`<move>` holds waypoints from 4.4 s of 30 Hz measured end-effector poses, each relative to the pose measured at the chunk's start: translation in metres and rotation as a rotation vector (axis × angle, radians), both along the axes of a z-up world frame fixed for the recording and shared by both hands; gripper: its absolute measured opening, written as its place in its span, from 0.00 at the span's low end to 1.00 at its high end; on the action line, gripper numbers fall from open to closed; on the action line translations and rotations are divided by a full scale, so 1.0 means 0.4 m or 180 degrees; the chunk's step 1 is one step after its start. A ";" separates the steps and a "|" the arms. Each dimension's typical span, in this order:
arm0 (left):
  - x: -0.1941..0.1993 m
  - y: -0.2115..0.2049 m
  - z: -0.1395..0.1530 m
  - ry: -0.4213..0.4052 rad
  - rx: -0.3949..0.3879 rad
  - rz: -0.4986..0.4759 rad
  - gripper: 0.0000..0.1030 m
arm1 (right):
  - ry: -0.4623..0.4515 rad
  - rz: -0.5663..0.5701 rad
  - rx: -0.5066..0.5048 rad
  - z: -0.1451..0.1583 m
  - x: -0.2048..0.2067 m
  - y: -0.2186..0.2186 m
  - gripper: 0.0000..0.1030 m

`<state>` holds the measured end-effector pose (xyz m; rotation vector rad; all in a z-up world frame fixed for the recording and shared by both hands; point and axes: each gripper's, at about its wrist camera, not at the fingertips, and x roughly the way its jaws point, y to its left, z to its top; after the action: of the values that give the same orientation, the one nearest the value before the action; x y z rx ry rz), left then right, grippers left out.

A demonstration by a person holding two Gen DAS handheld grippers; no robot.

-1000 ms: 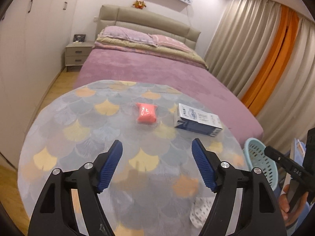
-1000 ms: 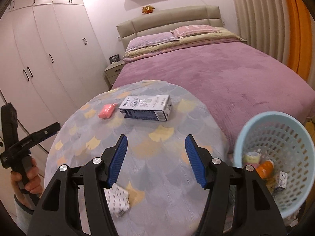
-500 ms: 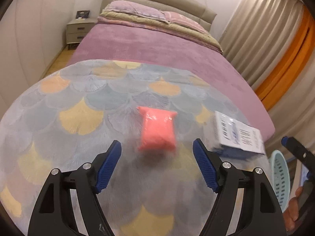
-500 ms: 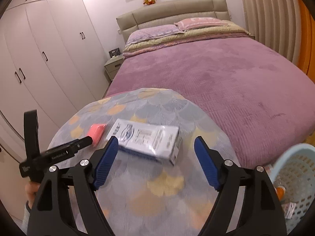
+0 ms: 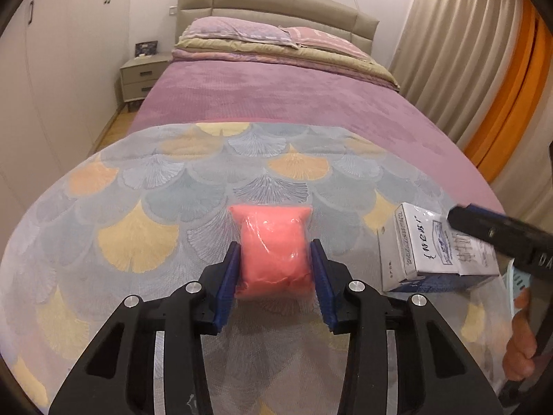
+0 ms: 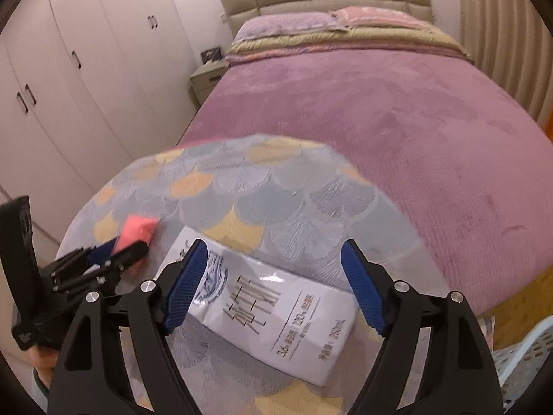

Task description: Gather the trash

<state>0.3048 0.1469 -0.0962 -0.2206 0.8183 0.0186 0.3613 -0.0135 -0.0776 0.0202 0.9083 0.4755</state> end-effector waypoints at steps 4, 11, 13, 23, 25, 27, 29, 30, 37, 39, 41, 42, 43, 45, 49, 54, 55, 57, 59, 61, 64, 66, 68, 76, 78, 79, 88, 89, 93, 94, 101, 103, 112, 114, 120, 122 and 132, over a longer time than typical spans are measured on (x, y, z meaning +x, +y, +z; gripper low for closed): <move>-0.008 0.016 0.001 -0.0027 -0.0124 0.0031 0.37 | 0.0100 0.0157 0.0103 -0.002 -0.032 -0.006 0.73; -0.020 0.006 0.005 -0.0107 -0.0080 0.0026 0.37 | 0.0114 0.0395 0.0088 -0.019 -0.139 0.011 0.83; -0.026 0.005 0.008 -0.0133 -0.0086 0.0023 0.37 | 0.0107 0.0438 0.0014 -0.030 -0.157 0.035 0.83; -0.049 0.001 0.027 -0.0324 -0.0089 0.0009 0.37 | 0.0041 0.0260 -0.0231 -0.068 -0.191 0.106 0.72; -0.055 -0.001 0.036 -0.0375 -0.0091 -0.0002 0.37 | 0.0062 0.0231 -0.0246 -0.069 -0.194 0.100 0.53; -0.059 -0.006 0.045 -0.0374 -0.0108 -0.0031 0.37 | 0.0012 0.0152 -0.0232 -0.056 -0.205 0.082 0.53; -0.078 -0.020 0.067 -0.0409 -0.0157 -0.0093 0.37 | -0.0068 0.0092 -0.0231 -0.040 -0.219 0.068 0.53; -0.087 -0.029 0.079 -0.0431 -0.0181 -0.0123 0.37 | -0.0147 0.0031 -0.0221 -0.020 -0.239 0.049 0.53; -0.154 -0.162 0.202 -0.0714 -0.0298 -0.0484 0.37 | -0.0577 -0.0461 -0.0289 0.100 -0.352 -0.091 0.53; -0.176 -0.224 0.240 -0.0823 -0.0330 -0.0644 0.37 | -0.0658 -0.0695 -0.0250 0.138 -0.390 -0.164 0.53; -0.187 -0.276 0.264 -0.0889 -0.0362 -0.0769 0.37 | -0.0673 -0.0821 -0.0199 0.154 -0.409 -0.210 0.53; -0.193 -0.301 0.273 -0.0918 -0.0390 -0.0829 0.37 | -0.0682 -0.0984 -0.0131 0.169 -0.430 -0.269 0.53; -0.201 -0.338 0.286 -0.0959 -0.0430 -0.0918 0.37 | -0.0689 -0.1041 -0.0115 0.175 -0.441 -0.288 0.53; -0.210 -0.384 0.295 -0.0993 -0.0467 -0.1026 0.37 | -0.0703 -0.1236 -0.0069 0.189 -0.469 -0.354 0.53; -0.218 -0.482 0.300 -0.1018 -0.0529 -0.1272 0.37 | -0.0681 -0.1605 0.0008 0.199 -0.517 -0.476 0.53; -0.212 -0.577 0.281 -0.0959 -0.0572 -0.1537 0.37 | -0.0558 -0.1977 -0.0035 0.184 -0.554 -0.593 0.53; -0.211 -0.594 0.276 -0.0937 -0.0591 -0.1592 0.37 | -0.0540 -0.2021 -0.0043 0.184 -0.555 -0.607 0.53; -0.204 -0.625 0.268 -0.0899 -0.0617 -0.1679 0.37 | -0.0478 -0.2147 -0.0055 0.173 -0.562 -0.642 0.53; -0.201 -0.663 0.259 -0.0861 -0.0636 -0.1790 0.37 | -0.0444 -0.2222 -0.0070 0.166 -0.573 -0.670 0.53; -0.197 -0.699 0.250 -0.0828 -0.0620 -0.1906 0.37 | -0.0392 -0.2334 -0.0091 0.154 -0.583 -0.702 0.53; -0.176 -0.752 0.219 -0.0667 -0.0638 -0.2070 0.37 | -0.0306 -0.2443 -0.0082 0.133 -0.588 -0.744 0.53; -0.157 -0.785 0.194 -0.0517 -0.0673 -0.2170 0.37 | -0.0263 -0.2495 -0.0087 0.123 -0.586 -0.759 0.53; -0.141 -0.819 0.163 -0.0389 -0.0683 -0.2257 0.37 | -0.0224 -0.2533 -0.0103 0.112 -0.583 -0.773 0.53; -0.113 -0.866 0.094 -0.0191 -0.0591 -0.2361 0.62 | -0.0097 -0.2526 -0.0138 0.063 -0.557 -0.811 0.63; -0.124 -0.860 0.096 -0.0209 -0.0556 -0.2354 0.63 | -0.0090 -0.2538 -0.0103 0.053 -0.551 -0.822 0.66; -0.124 -0.851 0.092 -0.0206 -0.0536 -0.2341 0.63 | -0.0085 -0.2540 -0.0096 0.047 -0.549 -0.823 0.66; -0.148 -0.740 0.094 -0.0449 -0.0293 -0.1951 0.63 | -0.0409 -0.2399 -0.0193 0.074 -0.592 -0.762 0.66; -0.163 -0.733 0.104 -0.0521 -0.0231 -0.1895 0.63 | -0.0470 -0.2376 -0.0214 0.081 -0.600 -0.749 0.66; -0.225 -0.716 0.140 -0.0807 0.0065 -0.1720 0.63 | -0.0676 -0.2375 -0.0272 0.096 -0.628 -0.709 0.66; -0.237 -0.709 0.146 -0.0853 0.0092 -0.1668 0.63 | -0.0723 -0.2378 -0.0267 0.098 -0.635 -0.699 0.66; -0.256 -0.646 0.167 -0.1076 0.0121 -0.1313 0.68 | -0.1065 -0.2413 -0.0380 0.118 -0.661 -0.636 0.66; -0.256 -0.645 0.169 -0.1080 0.0140 -0.1246 0.72 | -0.1166 -0.2425 -0.0429 0.122 -0.665 -0.617 0.66; -0.283 -0.639 0.166 -0.1170 0.0353 -0.1090 0.80 | -0.1297 -0.2480 -0.0460 0.106 -0.661 -0.575 0.66; -0.285 -0.643 0.163 -0.1178 0.0396 -0.1072 0.82 | -0.1310 -0.2488 -0.0474 0.102 -0.659 -0.571 0.66; -0.286 -0.658 0.158 -0.1192 0.0526 -0.1063 0.85 | -0.1347 -0.2509 -0.0628 0.087 -0.644 -0.560 0.66; -0.285 -0.660 0.158 -0.1184 0.0522 -0.1077 0.86 | -0.1360 -0.2522 -0.0699 0.083 -0.640 -0.552 0.66; -0.299 -0.674 0.151 -0.1212 0.0588 -0.1168 0.89 | -0.1279 -0.2546 -0.0692 0.073 -0.628 -0.561 0.66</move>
<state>0.1850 -0.1228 -0.0358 0.1020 0.4636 -0.2841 0.1103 -0.2381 -0.0484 0.0829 0.4885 -0.3582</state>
